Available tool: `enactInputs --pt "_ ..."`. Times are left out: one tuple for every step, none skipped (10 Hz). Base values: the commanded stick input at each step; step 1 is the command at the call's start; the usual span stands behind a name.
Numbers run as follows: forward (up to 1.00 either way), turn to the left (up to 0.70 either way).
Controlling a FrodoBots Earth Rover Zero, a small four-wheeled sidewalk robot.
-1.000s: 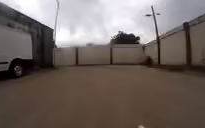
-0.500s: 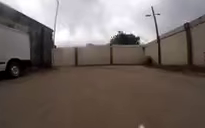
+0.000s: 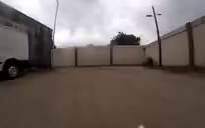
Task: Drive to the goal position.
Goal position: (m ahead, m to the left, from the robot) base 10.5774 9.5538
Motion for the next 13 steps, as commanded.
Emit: enactInputs --pt "0.3 0.0" --pt "0.3 0.0" --pt "0.3 0.0" --pt "0.3 0.0" --pt "0.3 0.0" --pt "0.3 0.0" --pt "0.3 0.0" --pt "0.3 0.0" --pt "0.3 0.0" --pt "0.3 0.0" --pt "0.3 0.0" --pt "0.3 0.0" --pt "0.3 0.0"
